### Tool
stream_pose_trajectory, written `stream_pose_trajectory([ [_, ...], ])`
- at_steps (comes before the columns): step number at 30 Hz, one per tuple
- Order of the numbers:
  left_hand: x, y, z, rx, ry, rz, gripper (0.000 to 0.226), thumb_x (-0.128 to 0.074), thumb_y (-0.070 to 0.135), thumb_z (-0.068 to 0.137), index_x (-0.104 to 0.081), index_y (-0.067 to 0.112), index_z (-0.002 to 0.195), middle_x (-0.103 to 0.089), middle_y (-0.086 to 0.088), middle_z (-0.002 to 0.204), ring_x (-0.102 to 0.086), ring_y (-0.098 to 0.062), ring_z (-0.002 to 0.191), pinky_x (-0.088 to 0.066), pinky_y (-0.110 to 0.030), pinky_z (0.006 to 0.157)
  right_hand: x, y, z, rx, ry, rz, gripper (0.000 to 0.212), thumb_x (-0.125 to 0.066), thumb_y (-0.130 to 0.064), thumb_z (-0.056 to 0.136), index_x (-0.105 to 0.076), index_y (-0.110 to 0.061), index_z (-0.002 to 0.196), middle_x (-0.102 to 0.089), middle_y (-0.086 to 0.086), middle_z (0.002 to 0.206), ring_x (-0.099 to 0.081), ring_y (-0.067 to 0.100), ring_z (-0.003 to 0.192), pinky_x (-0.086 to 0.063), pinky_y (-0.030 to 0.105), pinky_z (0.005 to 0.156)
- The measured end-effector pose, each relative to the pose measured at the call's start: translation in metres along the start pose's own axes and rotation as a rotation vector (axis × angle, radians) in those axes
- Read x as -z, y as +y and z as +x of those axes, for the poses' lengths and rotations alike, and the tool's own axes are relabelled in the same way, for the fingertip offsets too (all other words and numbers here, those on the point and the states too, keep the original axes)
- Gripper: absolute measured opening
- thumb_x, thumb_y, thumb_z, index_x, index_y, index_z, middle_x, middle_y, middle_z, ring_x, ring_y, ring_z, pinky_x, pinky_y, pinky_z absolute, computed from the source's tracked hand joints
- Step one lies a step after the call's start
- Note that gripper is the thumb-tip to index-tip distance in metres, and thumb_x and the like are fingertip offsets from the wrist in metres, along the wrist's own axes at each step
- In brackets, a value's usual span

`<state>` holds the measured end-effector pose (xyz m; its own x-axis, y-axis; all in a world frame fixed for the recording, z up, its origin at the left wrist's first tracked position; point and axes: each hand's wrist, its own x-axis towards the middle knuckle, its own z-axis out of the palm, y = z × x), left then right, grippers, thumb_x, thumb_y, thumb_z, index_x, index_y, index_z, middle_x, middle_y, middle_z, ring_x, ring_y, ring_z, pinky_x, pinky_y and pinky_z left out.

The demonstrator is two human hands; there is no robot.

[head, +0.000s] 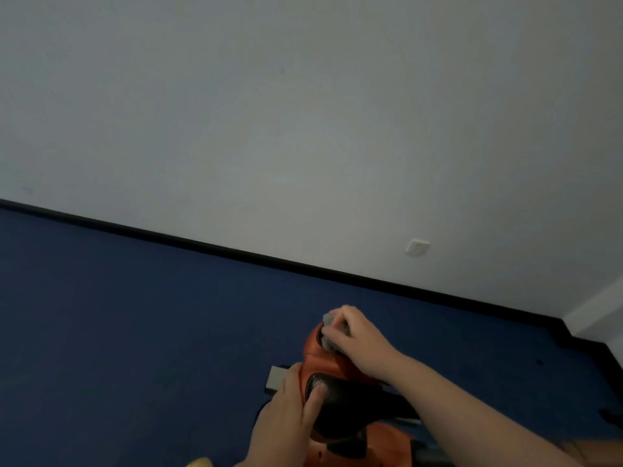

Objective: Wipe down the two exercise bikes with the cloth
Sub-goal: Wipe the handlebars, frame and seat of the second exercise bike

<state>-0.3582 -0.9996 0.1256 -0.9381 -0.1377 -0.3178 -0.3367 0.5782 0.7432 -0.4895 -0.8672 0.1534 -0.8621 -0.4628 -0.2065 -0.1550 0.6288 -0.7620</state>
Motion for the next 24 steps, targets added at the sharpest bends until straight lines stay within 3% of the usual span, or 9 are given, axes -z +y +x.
stream_pose_trajectory([
  [2, 0.0, -0.001, -0.001, -0.005, -0.001, 0.007, 0.044, -0.028, 0.057, 0.097, -0.023, 0.04, 0.138, -0.054, 0.009, 0.128, -0.059, -0.012, 0.108, -0.045, -0.033, 0.094, -0.013, -0.012, 0.012, -0.069, 0.062, -0.144, 0.018, -0.05, -0.043, 0.093, -0.044, -0.034, 0.107, -0.057, -0.01, 0.118, -0.056, 0.016, 0.107, -0.045, 0.042, 0.093],
  [4, 0.0, -0.002, 0.0, -0.009, 0.003, 0.011, 0.045, -0.029, 0.058, 0.097, -0.023, 0.041, 0.138, -0.055, 0.01, 0.128, -0.059, -0.011, 0.108, -0.045, -0.031, 0.094, -0.021, -0.011, 0.009, -0.011, 0.048, -0.32, 0.047, -0.046, -0.041, 0.094, -0.032, -0.036, 0.139, -0.049, -0.006, 0.138, -0.047, 0.019, 0.125, -0.038, 0.039, 0.103],
  [6, 0.0, -0.003, -0.001, -0.016, 0.007, 0.005, 0.045, -0.029, 0.058, 0.097, -0.023, 0.042, 0.139, -0.055, 0.012, 0.128, -0.059, -0.006, 0.109, -0.045, -0.026, 0.091, -0.021, 0.001, -0.007, 0.161, -0.024, -0.46, 0.06, -0.04, -0.04, 0.096, -0.018, -0.034, 0.152, -0.023, -0.011, 0.157, -0.015, 0.008, 0.145, -0.013, 0.032, 0.119],
  [8, 0.0, -0.005, 0.0, -0.018, -0.003, -0.001, 0.046, -0.029, 0.058, 0.097, -0.023, 0.041, 0.139, -0.055, 0.012, 0.128, -0.058, -0.005, 0.109, -0.045, -0.025, 0.091, -0.012, 0.014, -0.019, 0.282, -0.133, -0.453, 0.055, -0.034, -0.04, 0.1, -0.016, -0.038, 0.152, -0.004, -0.022, 0.159, 0.008, -0.006, 0.143, 0.006, 0.028, 0.118],
  [12, -0.001, -0.005, 0.003, -0.009, -0.023, -0.012, 0.044, -0.028, 0.06, 0.096, -0.022, 0.043, 0.136, -0.058, 0.01, 0.122, -0.06, -0.009, 0.105, -0.047, -0.032, 0.092, 0.008, 0.01, -0.006, 0.108, -0.149, -0.021, 0.034, -0.029, -0.036, 0.105, -0.054, -0.04, 0.128, -0.026, -0.021, 0.149, -0.017, 0.0, 0.141, -0.011, 0.027, 0.116],
  [15, -0.001, -0.007, 0.001, -0.014, -0.03, -0.007, 0.043, -0.024, 0.064, 0.093, -0.021, 0.047, 0.133, -0.058, 0.013, 0.115, -0.061, -0.008, 0.098, -0.048, -0.032, 0.089, -0.009, -0.006, 0.012, 0.067, -0.003, -0.198, 0.032, -0.036, -0.036, 0.103, -0.053, -0.036, 0.13, -0.045, -0.016, 0.141, -0.038, 0.008, 0.134, -0.031, 0.034, 0.111],
  [20, -0.003, -0.01, 0.005, -0.017, -0.012, 0.028, 0.044, -0.028, 0.059, 0.096, -0.021, 0.043, 0.137, -0.055, 0.017, 0.112, -0.059, -0.001, 0.09, -0.048, -0.024, 0.081, -0.015, 0.021, -0.011, 0.346, -0.104, -0.44, 0.044, -0.035, -0.034, 0.097, -0.038, -0.05, 0.138, -0.015, -0.025, 0.156, 0.001, -0.004, 0.144, 0.007, 0.022, 0.115],
  [22, -0.003, -0.008, 0.007, -0.017, -0.007, 0.01, 0.044, -0.028, 0.061, 0.094, -0.023, 0.044, 0.135, -0.054, 0.016, 0.112, -0.061, -0.004, 0.095, -0.049, -0.028, 0.085, -0.004, 0.025, -0.01, 0.314, -0.165, -0.302, 0.047, -0.043, -0.025, 0.092, -0.046, -0.048, 0.133, -0.019, -0.025, 0.154, -0.002, -0.005, 0.144, 0.004, 0.021, 0.114],
  [24, -0.003, -0.008, 0.006, -0.031, -0.009, -0.012, 0.044, -0.026, 0.064, 0.091, -0.026, 0.045, 0.131, -0.052, 0.018, 0.111, -0.062, -0.005, 0.095, -0.05, -0.033, 0.087, -0.001, 0.017, 0.002, 0.178, -0.143, -0.142, 0.044, -0.045, -0.014, 0.091, -0.056, -0.04, 0.125, -0.037, -0.017, 0.147, -0.024, 0.005, 0.14, -0.015, 0.029, 0.117],
])
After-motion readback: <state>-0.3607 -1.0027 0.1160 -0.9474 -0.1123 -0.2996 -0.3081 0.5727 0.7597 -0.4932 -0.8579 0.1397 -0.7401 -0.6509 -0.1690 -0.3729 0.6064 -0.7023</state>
